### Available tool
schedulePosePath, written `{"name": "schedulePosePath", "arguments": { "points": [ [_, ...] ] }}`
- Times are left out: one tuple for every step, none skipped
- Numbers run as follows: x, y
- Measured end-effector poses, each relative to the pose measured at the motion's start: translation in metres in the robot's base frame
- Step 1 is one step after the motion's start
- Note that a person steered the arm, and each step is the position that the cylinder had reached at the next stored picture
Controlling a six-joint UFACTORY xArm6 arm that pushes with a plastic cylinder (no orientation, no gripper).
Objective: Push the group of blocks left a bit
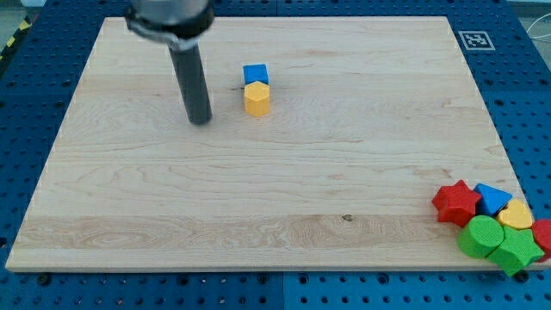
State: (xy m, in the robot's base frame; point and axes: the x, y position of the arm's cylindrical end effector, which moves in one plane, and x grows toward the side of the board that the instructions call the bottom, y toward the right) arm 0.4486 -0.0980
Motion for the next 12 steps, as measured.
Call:
{"name": "schedulePosePath", "arguments": {
  "points": [
    [0.071,0.039],
    [0.146,0.080],
    [0.170,0.096],
    [0.170,0.100],
    [0.170,0.153],
    [0.170,0.207],
    [0.170,0.218],
    [0.165,0.161],
    [0.106,0.134],
    [0.020,0.149],
    [-0.012,0.230],
    [0.015,0.346]
  ]
}}
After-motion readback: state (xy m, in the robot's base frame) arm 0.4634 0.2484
